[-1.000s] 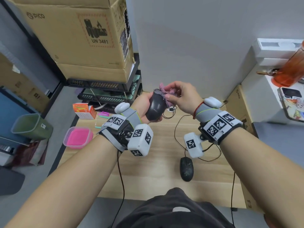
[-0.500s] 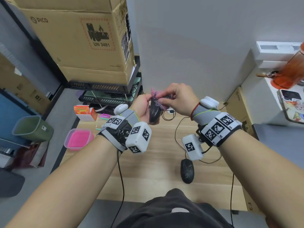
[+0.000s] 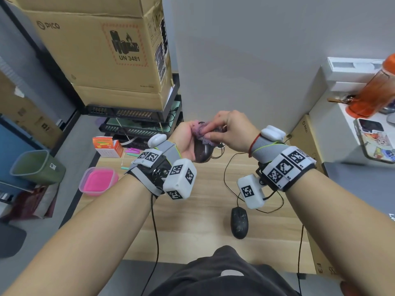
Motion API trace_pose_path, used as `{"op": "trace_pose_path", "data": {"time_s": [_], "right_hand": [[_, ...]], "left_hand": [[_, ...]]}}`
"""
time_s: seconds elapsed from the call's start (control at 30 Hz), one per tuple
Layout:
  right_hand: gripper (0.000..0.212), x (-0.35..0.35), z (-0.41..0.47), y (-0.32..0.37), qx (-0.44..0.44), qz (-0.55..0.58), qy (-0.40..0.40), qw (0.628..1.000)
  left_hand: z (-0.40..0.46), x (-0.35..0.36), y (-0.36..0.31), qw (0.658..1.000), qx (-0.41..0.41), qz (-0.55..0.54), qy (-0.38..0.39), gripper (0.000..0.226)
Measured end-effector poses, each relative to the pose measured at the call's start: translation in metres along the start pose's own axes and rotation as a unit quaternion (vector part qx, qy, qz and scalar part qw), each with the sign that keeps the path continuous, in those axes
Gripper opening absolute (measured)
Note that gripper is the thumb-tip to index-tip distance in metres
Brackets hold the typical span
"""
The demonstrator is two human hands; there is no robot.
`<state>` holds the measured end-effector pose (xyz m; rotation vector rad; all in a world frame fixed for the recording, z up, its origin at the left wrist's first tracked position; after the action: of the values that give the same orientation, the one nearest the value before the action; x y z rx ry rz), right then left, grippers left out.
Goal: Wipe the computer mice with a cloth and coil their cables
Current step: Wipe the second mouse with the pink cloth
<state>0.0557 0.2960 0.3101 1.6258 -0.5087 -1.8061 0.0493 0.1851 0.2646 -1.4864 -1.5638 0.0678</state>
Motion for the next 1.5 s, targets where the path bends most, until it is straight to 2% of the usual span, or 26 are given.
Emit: {"op": "trace_pose_path", "data": {"time_s": [0.07, 0.13, 0.27, 0.37, 0.53, 0.63, 0.73, 0.8, 0.87, 0.97, 1.1, 1.2, 1.33, 1.43, 1.5], "right_hand": [[0.018, 0.007, -0.007, 0.005, -0.023, 0.012, 0.066, 0.997], [0.019, 0.011, -0.009, 0.005, -0.032, 0.01, 0.095, 0.995], [0.018, -0.001, 0.0, -0.01, -0.002, 0.002, -0.007, 1.0], [0.015, -0.009, 0.004, -0.022, 0.05, 0.027, -0.08, 0.995], [0.007, -0.002, 0.004, -0.023, 0.078, 0.06, -0.109, 0.989], [0.009, 0.005, 0.0, -0.017, 0.048, 0.061, -0.058, 0.995], [0.011, 0.01, 0.0, -0.016, 0.039, 0.079, 0.0, 0.996], [0.013, 0.008, 0.007, -0.022, 0.054, 0.083, -0.038, 0.994], [0.015, 0.005, 0.013, -0.031, 0.089, 0.116, -0.079, 0.986], [0.013, 0.009, 0.016, -0.045, 0.145, 0.199, -0.093, 0.965], [0.015, 0.021, 0.007, -0.053, 0.171, 0.288, -0.089, 0.938], [0.014, 0.021, 0.004, -0.042, 0.138, 0.275, -0.083, 0.948], [0.01, 0.01, 0.011, -0.027, 0.096, 0.265, -0.077, 0.956], [0.007, 0.008, 0.018, -0.031, 0.107, 0.236, -0.093, 0.961], [0.006, 0.007, 0.022, -0.043, 0.137, 0.177, -0.106, 0.969]], "left_hand": [[0.001, -0.004, -0.001, 1.0, -0.003, 0.003, -0.017, 0.039], [0.001, -0.008, -0.003, 0.999, 0.006, 0.017, -0.031, 0.038], [-0.001, 0.001, -0.001, 1.0, 0.019, -0.015, 0.014, 0.074], [-0.003, 0.009, 0.005, 0.999, 0.027, 0.014, 0.024, 0.078], [-0.005, 0.01, 0.002, 0.998, 0.016, 0.057, 0.035, 0.099], [-0.005, 0.011, -0.005, 0.998, 0.009, 0.008, 0.067, 0.109], [-0.007, 0.013, -0.006, 0.997, 0.024, 0.024, 0.065, 0.103], [-0.009, 0.018, -0.002, 0.995, 0.033, 0.058, 0.079, 0.103], [-0.008, 0.018, 0.0, 0.992, 0.049, 0.101, 0.05, 0.101], [-0.004, 0.015, -0.002, 0.984, 0.074, 0.161, 0.011, 0.101], [0.004, 0.008, -0.008, 0.987, 0.086, 0.139, -0.007, 0.101], [0.007, 0.005, -0.012, 0.99, 0.081, 0.118, 0.004, 0.105], [0.014, -0.002, -0.01, 0.985, 0.072, 0.156, -0.027, 0.091], [0.019, -0.006, -0.005, 0.976, 0.073, 0.2, -0.044, 0.092], [0.022, -0.006, -0.005, 0.977, 0.093, 0.19, -0.025, 0.076]]}}
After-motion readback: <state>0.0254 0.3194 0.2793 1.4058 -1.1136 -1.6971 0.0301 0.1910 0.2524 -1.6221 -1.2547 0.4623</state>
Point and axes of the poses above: each hand's wrist, its own z-axis towards the middle knuckle, its own x-axis out of the palm, y = z × x, the point moved 5 cm from there along z, towards the middle knuckle, and after that the axes turned 4 degrees about -y, right-handed, at the moved point
